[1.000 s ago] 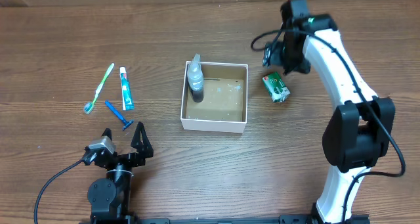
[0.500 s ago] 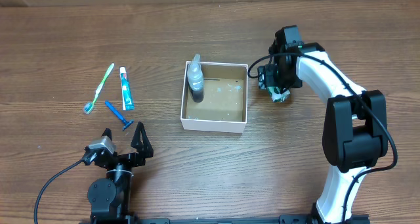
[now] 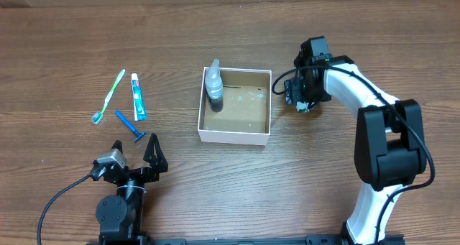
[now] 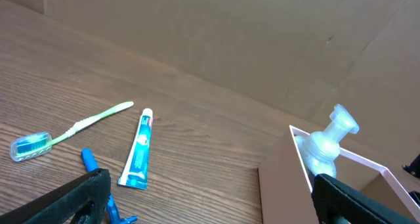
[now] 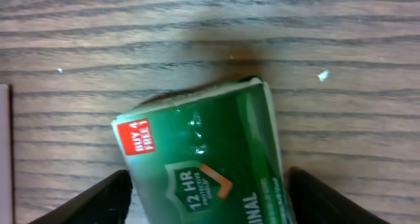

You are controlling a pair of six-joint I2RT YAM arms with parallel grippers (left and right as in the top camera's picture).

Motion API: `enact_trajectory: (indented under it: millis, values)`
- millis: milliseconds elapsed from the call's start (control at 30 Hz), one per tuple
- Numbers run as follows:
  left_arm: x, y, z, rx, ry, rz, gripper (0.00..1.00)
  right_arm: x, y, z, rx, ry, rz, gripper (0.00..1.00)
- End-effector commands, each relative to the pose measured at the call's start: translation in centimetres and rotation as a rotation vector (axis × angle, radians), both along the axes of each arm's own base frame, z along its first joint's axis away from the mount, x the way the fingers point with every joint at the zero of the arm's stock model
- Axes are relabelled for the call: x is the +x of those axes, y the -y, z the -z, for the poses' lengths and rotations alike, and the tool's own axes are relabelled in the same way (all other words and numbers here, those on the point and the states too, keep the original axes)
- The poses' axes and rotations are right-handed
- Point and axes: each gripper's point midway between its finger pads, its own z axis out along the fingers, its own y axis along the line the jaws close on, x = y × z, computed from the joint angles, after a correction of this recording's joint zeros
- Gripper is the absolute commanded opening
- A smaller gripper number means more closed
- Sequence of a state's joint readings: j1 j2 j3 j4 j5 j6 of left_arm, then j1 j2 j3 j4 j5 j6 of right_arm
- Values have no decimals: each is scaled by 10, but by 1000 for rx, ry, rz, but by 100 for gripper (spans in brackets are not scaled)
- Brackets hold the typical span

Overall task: Pack container
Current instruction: 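Move right gripper to the green Dettol soap bar and grasp it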

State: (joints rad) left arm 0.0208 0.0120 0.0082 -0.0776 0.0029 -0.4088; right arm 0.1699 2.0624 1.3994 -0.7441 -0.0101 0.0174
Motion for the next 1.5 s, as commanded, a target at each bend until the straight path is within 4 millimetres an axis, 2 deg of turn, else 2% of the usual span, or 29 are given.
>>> enact_trajectory:
  millis: [0, 67, 267, 433, 567, 700, 833, 933, 1033, 1133, 1233, 1400, 1467]
  values:
    - [0, -3, 0, 24, 3, -12, 100, -17, 8, 12, -27, -48, 17, 72]
    - [0, -3, 0, 24, 3, -12, 100, -17, 11, 12, -40, -47, 20, 64]
    - [0, -3, 0, 24, 3, -12, 100, -17, 13, 8, -46, -54, 64, 62]
    - [0, -3, 0, 24, 3, -12, 100, -8, 11, -21, -38, -46, 96, 59]
    - [0, -3, 0, 24, 3, -12, 100, 4, 9, -68, -24, -3, 116, 59]
    - [0, -3, 0, 24, 4, -12, 100, 13, 7, -132, -3, 68, 125, 59]
    - [0, -3, 0, 24, 3, -12, 100, 11, 5, -193, 25, 145, 121, 59]
    - [0, -3, 0, 24, 3, -12, 100, 10, 5, -218, 37, 195, 121, 61]
    - [0, -3, 0, 24, 3, -12, 100, 8, 6, -214, 34, 182, 122, 63]
    - [0, -3, 0, 24, 3, -12, 100, 5, 6, -195, 30, 141, 142, 64]
    - [0, -3, 0, 24, 3, -12, 100, -1, 7, -166, 21, 94, 153, 71]
    - [0, -3, 0, 24, 3, -12, 100, -14, 10, -105, 16, 28, 197, 81]
    - [0, -3, 0, 24, 3, -12, 100, -17, 9, -90, 23, 20, 202, 82]
